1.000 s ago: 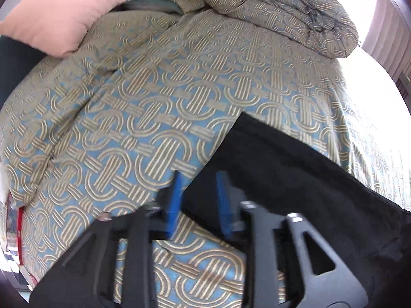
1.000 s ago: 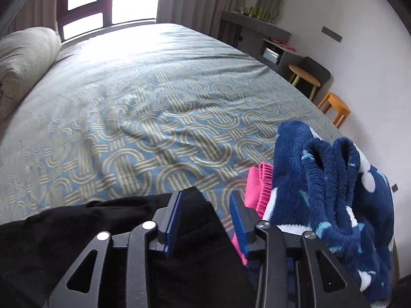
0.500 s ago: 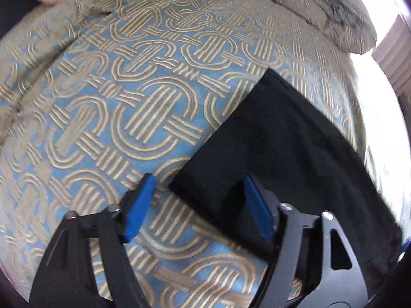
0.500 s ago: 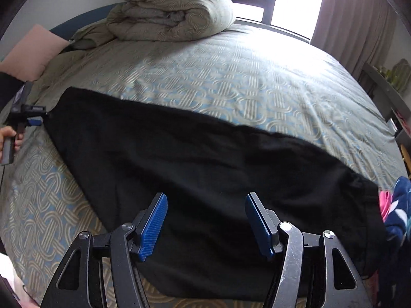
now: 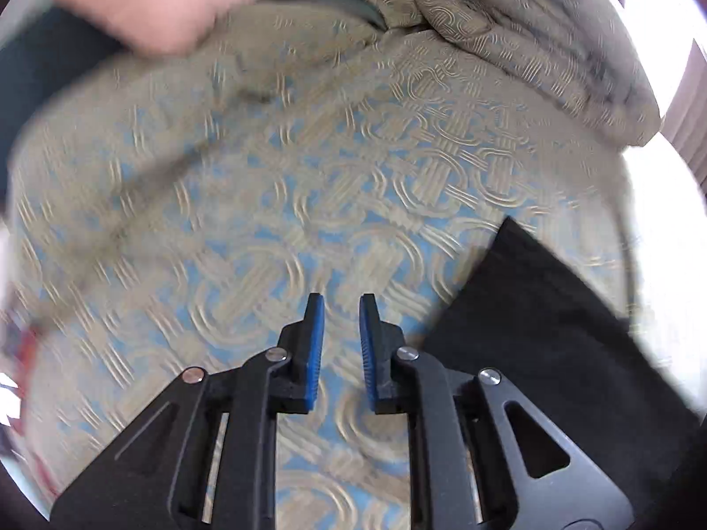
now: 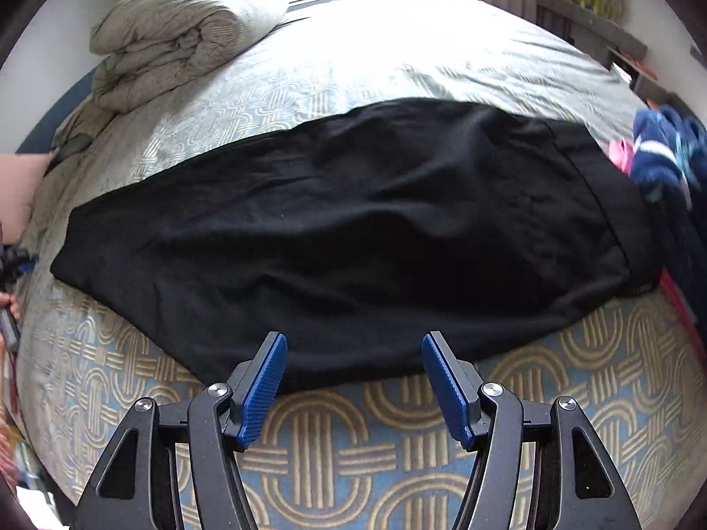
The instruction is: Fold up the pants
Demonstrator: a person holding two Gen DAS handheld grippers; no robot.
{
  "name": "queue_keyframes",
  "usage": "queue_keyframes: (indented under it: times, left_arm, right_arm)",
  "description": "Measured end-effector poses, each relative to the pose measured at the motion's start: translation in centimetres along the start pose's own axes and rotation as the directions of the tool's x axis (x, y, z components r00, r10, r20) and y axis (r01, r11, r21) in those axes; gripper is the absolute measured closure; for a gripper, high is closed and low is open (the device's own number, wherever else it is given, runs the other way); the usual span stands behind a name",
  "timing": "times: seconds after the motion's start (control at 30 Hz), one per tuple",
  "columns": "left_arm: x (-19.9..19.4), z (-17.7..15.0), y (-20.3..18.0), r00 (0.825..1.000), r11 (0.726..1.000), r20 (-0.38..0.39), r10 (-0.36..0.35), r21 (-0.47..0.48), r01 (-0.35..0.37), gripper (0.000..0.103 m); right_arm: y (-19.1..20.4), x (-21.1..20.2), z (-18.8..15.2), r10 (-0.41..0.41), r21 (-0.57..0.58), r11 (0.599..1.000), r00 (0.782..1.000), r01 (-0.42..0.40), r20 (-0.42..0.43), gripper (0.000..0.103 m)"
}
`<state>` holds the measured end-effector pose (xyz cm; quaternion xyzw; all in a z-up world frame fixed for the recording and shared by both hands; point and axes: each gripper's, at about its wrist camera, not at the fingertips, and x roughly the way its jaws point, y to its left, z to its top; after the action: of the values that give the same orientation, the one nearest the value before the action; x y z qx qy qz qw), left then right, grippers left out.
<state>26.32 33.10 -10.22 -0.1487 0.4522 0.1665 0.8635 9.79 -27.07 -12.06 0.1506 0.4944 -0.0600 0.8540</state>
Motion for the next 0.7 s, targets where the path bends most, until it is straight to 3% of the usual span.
queue_keyframes:
  times: [0.07, 0.1, 0.37, 0.57, 0.6, 0.63, 0.67, 0.7]
  left_arm:
    - [-0.3, -1.6, 0.9, 0.992, 0.994, -0.072, -0.099, -0.054, 0.096, 0.046]
    - [-0.3, -2.1, 0.8, 0.990, 0.993, -0.088, -0.112, -0.058, 0.107, 0.039]
    - [2.1, -5.0, -3.7, 0.947, 0.975, -0.233, -0.223, -0.043, 0.219, 0.037]
    - [3.5, -3.7, -4.8, 0.960, 0.972, -0.180, -0.214, -0.131, 0.192, 0.037]
    - [3.7, -3.4, -4.7, 0.961, 0.969, -0.173, -0.215, -0.157, 0.189, 0.041]
    - [3.8, -3.2, -4.7, 0.964, 0.970, -0.167, -0.208, -0.164, 0.181, 0.066]
    - [3.8, -2.8, -4.7, 0.966, 0.972, -0.163, -0.199, -0.160, 0.173, 0.098]
    - [3.8, -2.7, -4.6, 0.960, 0.966, -0.169, -0.225, -0.164, 0.197, 0.097]
  right_arm:
    - [-0.5, -0.1, -0.7, 0.008, 0.014, 1.000, 1.000, -0.008, 0.001, 0.038]
    - [-0.8, -0.1, -0.7, 0.006, 0.018, 1.000, 1.000, -0.006, -0.002, 0.038]
    - [0.6, -0.2, -1.7, 0.029, 0.020, 0.999, 1.000, -0.029, 0.003, 0.038]
    - [-0.8, -0.1, -2.4, 0.025, 0.099, 0.995, 1.000, -0.024, -0.008, 0.038]
    - [-1.2, -0.1, -2.5, 0.020, 0.116, 0.993, 1.000, -0.019, -0.009, 0.038]
    - [-1.7, 0.0, -2.7, 0.018, 0.137, 0.990, 1.000, -0.016, -0.012, 0.038]
    - [-2.1, 0.0, -2.9, 0.023, 0.158, 0.987, 1.000, -0.021, -0.014, 0.038]
    - [-2.6, 0.1, -3.0, 0.035, 0.182, 0.983, 0.999, -0.032, -0.016, 0.038]
